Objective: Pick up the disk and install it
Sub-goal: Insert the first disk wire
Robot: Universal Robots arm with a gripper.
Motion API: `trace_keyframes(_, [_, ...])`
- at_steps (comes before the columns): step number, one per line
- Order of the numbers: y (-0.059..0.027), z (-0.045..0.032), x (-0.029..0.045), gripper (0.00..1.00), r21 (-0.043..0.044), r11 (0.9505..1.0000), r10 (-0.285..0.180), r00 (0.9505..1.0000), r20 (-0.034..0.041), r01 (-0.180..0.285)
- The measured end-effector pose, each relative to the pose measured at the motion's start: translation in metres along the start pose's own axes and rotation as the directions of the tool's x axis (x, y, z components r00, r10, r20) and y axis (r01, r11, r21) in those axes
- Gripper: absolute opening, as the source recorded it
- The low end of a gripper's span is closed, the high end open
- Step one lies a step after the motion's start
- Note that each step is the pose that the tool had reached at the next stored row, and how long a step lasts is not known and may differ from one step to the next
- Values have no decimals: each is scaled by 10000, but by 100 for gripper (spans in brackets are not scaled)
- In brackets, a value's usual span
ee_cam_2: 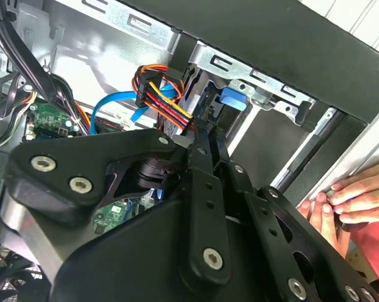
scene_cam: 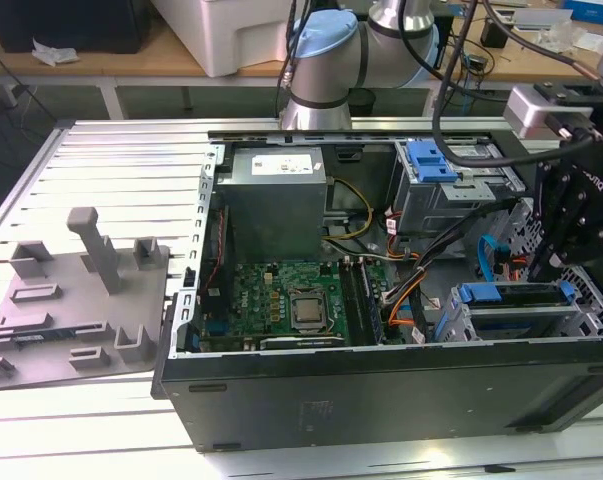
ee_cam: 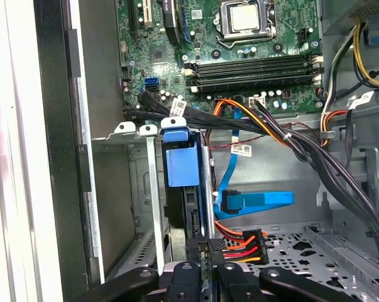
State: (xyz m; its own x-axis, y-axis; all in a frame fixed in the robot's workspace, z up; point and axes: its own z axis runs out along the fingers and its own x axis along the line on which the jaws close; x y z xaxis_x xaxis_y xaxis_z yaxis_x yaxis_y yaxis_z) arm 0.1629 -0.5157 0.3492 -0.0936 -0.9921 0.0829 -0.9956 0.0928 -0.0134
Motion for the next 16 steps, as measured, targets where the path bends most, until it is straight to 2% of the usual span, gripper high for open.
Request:
trace_keyframes(4, [-2, 2, 18, 17, -8, 10000, 1, 9999, 112, -1])
trace_keyframes(6, [-2, 3, 26, 17, -10, 10000, 1, 9999, 137, -1])
trace_keyframes(16, [-2, 20, 35, 17, -8, 10000, -3, 9999, 120, 3])
